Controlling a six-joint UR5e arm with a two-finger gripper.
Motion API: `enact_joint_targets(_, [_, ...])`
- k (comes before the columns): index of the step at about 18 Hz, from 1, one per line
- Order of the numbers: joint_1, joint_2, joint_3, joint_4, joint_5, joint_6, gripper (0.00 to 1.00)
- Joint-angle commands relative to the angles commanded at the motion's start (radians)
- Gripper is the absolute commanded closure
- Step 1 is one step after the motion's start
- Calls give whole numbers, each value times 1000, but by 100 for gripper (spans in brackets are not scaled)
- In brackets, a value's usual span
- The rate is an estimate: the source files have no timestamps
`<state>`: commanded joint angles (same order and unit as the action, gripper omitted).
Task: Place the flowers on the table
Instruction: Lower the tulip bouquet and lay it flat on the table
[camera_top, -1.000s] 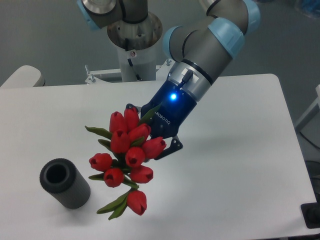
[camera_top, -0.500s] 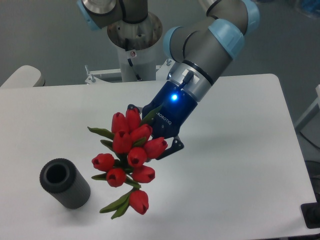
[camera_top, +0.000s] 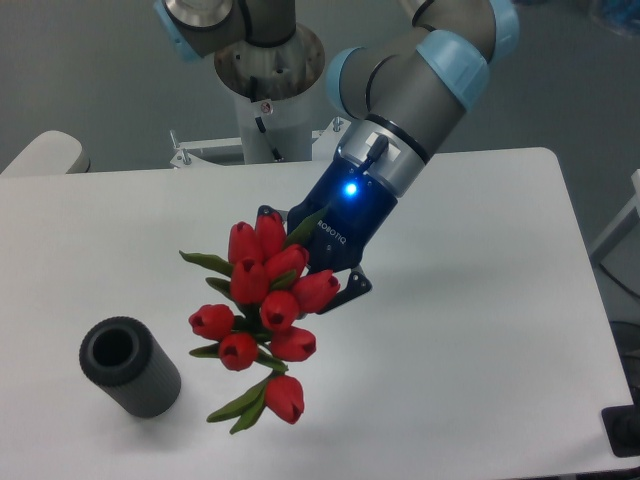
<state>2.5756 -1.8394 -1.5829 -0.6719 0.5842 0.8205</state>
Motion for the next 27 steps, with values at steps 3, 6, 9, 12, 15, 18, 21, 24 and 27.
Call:
enact_joint_targets(3, [0,41,-67,0,89,57,67])
enact_joint_targets(6, [-3,86,-136,-2,208,109,67])
enact_joint_targets(9, [-9,123,-193,-2,380,189,67])
enact_joint_targets(12, [-12,140,-226,-2,472,209,67])
enact_joint_targets(15, [-29,146,-255,-2,615,249,67])
enact_joint_targets(18, [-57,132,-288,-2,761,302,67])
enact_joint_targets(21, [-89,82,-305,-2,876,333,67])
enact_joint_targets(24, [-116,19,-299,0,980,361,67])
enact_joint_targets(27, [-138,-40,-289,0,1068,362,67])
